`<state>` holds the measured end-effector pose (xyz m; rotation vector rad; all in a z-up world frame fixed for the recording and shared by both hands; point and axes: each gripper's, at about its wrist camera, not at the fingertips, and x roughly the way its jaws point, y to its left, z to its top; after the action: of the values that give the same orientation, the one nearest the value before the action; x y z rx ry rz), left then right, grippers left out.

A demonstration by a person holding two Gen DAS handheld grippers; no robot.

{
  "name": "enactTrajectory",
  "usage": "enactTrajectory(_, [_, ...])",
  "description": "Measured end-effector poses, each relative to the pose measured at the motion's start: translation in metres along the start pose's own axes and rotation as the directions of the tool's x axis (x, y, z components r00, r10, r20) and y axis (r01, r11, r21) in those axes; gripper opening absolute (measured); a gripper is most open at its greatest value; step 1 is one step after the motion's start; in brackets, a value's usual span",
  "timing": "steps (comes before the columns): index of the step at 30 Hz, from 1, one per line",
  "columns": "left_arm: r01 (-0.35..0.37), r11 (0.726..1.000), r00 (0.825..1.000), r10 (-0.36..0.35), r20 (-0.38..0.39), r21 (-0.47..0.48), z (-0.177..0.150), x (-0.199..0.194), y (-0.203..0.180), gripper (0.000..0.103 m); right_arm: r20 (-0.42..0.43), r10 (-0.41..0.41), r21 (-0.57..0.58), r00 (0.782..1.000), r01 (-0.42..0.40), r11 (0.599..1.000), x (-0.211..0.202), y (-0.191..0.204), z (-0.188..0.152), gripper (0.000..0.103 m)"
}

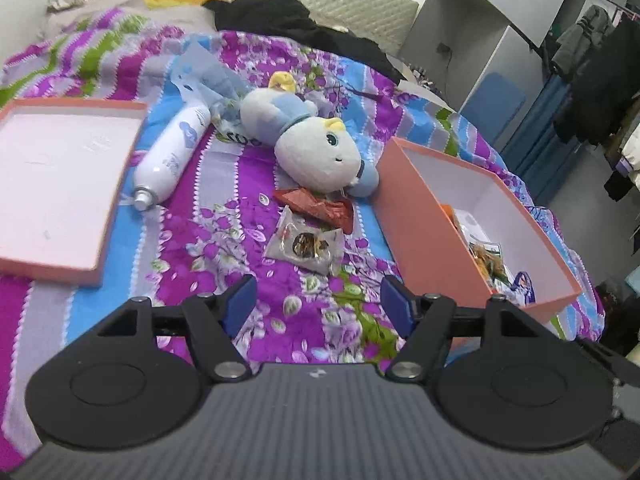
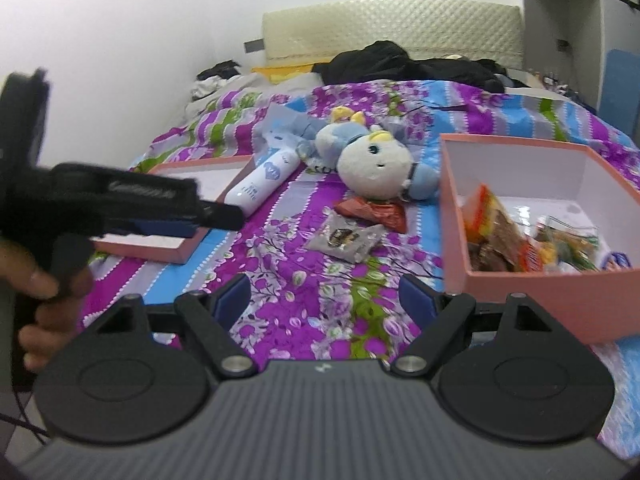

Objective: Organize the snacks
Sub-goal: 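Move both grippers toward the red-brown packet and clear packet by the plush toy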

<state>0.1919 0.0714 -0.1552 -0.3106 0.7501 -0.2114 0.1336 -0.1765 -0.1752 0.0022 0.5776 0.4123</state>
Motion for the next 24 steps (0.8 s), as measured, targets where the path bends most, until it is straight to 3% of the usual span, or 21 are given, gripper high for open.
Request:
enactTrajectory(4, [0.052, 0.999, 0.997, -0.051, -0.054, 0.013, 0.026, 0.049, 0.012, 0.075, -0.039, 0.003, 0.012, 0.999, -0.003, 1.0, 0.038, -0.004, 0.009, 0.083])
enactTrajectory(10, [0.049, 0.992, 0.987, -0.03, -0.157, 0.119, 0.063, 0.135, 0.024, 0.077, -0.116, 0.014, 0.017, 0.993, -0.012, 1.0, 0.106, -0.014, 0.022, 0.081])
enactTrajectory(13, [0.07, 0.983, 0.979, -0.034, -0.199, 0.172, 0.078, 0.174, 0.029, 0.085, -0.156, 0.016, 0.027, 0.988, -0.012, 1.0, 0.139, -0.023, 0.029, 0.081])
enactTrajectory(17, [0.103, 0.958, 0.966, -0.032, -0.257, 0.268, 0.095, 0.224, 0.031, 0.086, -0.197, -0.01, 0.019, 0.98, 0.014, 1.0, 0.177, -0.028, 0.035, 0.082])
enactTrajectory(24, [0.186, 0.897, 0.947, -0.055, -0.317, 0.402, 0.103, 0.271, 0.024, 0.085, -0.267, -0.013, 0.029, 0.964, 0.021, 0.999, 0.22, -0.035, 0.041, 0.084])
